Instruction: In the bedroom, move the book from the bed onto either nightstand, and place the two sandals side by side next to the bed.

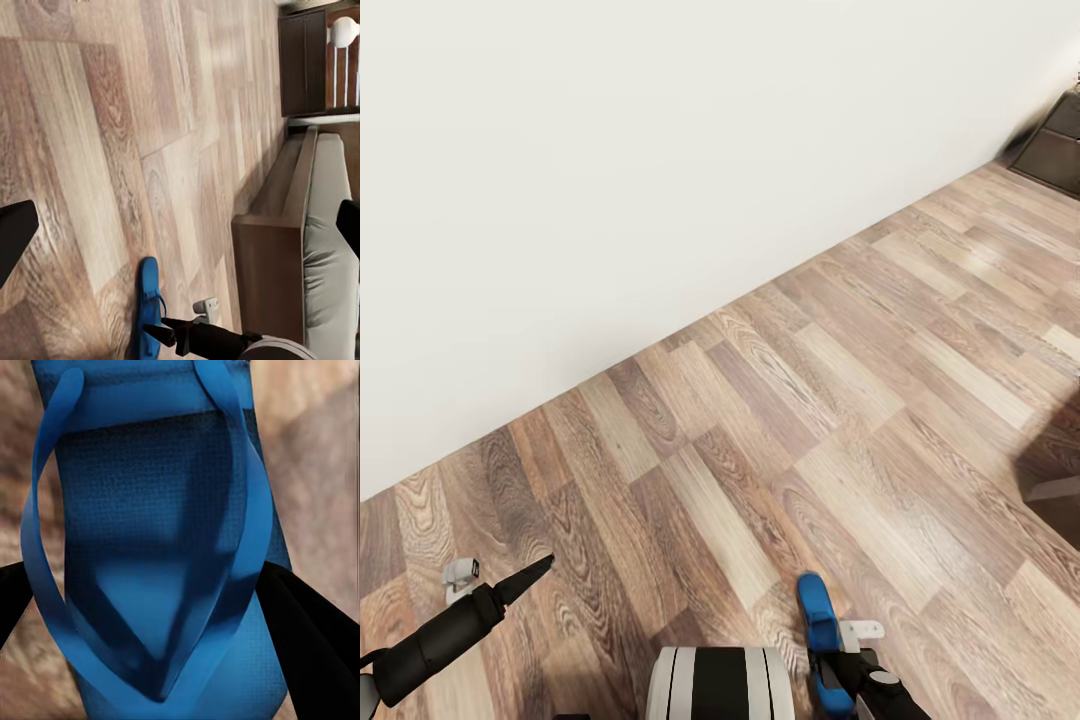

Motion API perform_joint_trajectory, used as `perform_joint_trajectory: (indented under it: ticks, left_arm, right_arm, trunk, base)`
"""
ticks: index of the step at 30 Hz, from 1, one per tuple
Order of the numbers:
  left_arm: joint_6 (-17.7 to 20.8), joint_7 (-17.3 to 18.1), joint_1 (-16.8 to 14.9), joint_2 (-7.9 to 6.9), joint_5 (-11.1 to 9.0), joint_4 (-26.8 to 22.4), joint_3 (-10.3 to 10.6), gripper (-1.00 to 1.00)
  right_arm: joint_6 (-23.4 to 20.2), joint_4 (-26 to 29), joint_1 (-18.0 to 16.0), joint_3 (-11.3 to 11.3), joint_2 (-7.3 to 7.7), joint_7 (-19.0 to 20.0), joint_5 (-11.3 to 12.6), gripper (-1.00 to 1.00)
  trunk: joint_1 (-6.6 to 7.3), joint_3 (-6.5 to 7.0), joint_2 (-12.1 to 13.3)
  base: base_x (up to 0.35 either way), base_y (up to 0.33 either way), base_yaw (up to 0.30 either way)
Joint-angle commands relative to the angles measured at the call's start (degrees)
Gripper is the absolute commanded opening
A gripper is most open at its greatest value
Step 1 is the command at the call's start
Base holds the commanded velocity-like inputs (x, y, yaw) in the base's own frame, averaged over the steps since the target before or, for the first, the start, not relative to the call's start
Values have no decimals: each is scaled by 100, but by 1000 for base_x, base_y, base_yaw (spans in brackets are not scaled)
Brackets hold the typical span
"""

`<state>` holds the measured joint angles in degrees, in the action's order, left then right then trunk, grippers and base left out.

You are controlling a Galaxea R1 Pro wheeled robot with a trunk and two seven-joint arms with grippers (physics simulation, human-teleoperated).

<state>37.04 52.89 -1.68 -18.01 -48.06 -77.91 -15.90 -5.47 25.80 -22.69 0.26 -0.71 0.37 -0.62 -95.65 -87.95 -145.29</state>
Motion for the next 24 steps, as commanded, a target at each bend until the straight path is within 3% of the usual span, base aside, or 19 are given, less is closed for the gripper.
perform_joint_trajectory:
  ticks: [1, 17, 24]
  left_arm:
    - [43, 2, -2, -1, -29, 0, -1, 100]
    - [48, 2, -2, -1, -32, -3, -1, 100]
    - [42, 2, -2, -1, -36, 2, -1, 100]
  right_arm:
    - [-35, 12, 1, 1, 1, 2, 1, -100]
    - [-36, 12, 0, 1, 1, 2, 1, -100]
    - [-37, 12, 1, 1, 1, 0, 1, -100]
  trunk:
    - [3, 20, 0]
    - [45, 374, 22]
    - [45, 374, 22]
  base:
    - [0, 0, 0]
    - [0, 0, 0]
    - [0, 0, 0]
